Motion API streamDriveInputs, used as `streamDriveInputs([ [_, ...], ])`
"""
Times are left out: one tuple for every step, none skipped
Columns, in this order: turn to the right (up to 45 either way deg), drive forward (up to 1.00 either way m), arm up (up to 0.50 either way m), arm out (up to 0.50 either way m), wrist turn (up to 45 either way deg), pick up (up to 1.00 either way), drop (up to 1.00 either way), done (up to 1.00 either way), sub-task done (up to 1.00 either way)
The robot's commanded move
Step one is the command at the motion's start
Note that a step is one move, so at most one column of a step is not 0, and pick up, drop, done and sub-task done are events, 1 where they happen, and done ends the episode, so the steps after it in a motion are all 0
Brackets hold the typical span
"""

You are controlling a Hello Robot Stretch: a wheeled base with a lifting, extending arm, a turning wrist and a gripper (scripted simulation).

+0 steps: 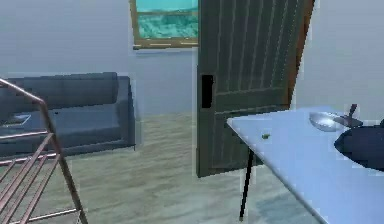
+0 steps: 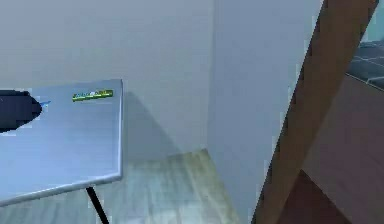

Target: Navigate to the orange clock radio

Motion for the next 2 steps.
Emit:
streamDriveInputs([
  [-45.0,0.0,0.0,0.0,0.0,0.0,0.0,0.0,0.0],
  [-45.0,0.0,0.0,0.0,0.0,0.0,0.0,0.0,0.0],
])
